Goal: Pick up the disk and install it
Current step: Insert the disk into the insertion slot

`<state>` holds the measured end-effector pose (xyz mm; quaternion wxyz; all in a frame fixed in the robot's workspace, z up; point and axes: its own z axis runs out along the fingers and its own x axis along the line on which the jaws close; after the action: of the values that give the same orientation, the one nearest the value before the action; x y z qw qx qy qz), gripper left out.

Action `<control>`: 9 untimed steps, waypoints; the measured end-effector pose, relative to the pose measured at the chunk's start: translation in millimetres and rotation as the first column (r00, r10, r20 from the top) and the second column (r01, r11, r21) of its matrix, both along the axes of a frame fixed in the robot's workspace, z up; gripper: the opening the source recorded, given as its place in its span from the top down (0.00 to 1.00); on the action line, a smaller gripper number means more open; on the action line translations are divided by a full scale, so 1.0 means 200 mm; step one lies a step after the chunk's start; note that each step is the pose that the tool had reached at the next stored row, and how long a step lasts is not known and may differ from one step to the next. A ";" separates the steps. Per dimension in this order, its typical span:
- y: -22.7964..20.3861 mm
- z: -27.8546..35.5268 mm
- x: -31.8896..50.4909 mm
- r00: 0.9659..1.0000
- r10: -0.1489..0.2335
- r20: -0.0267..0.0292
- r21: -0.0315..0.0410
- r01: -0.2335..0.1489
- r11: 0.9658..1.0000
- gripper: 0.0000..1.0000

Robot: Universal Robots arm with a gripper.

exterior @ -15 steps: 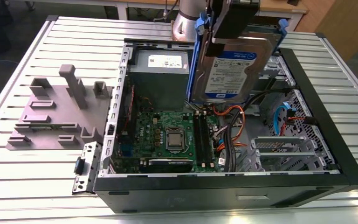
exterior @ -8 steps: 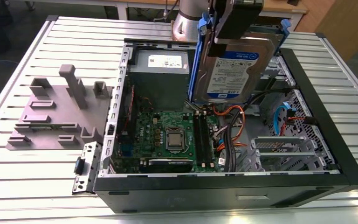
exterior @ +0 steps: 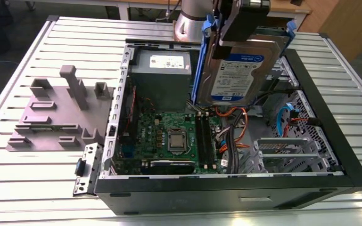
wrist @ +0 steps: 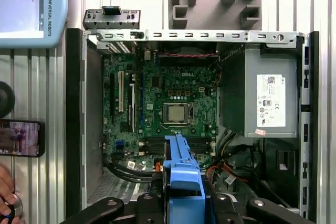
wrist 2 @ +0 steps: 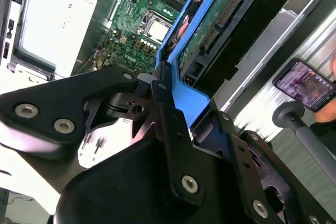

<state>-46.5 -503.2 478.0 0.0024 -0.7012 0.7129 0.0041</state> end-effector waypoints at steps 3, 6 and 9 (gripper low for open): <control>-0.007 -0.006 0.041 1.000 0.000 0.000 0.000 0.000 1.000 0.64; -0.011 -0.010 0.075 1.000 0.000 0.000 0.000 0.000 1.000 0.64; -0.019 -0.015 0.084 1.000 0.000 0.000 0.000 0.000 1.000 0.64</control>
<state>-29.7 -507.0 474.9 0.0024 -0.7012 0.7129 0.0041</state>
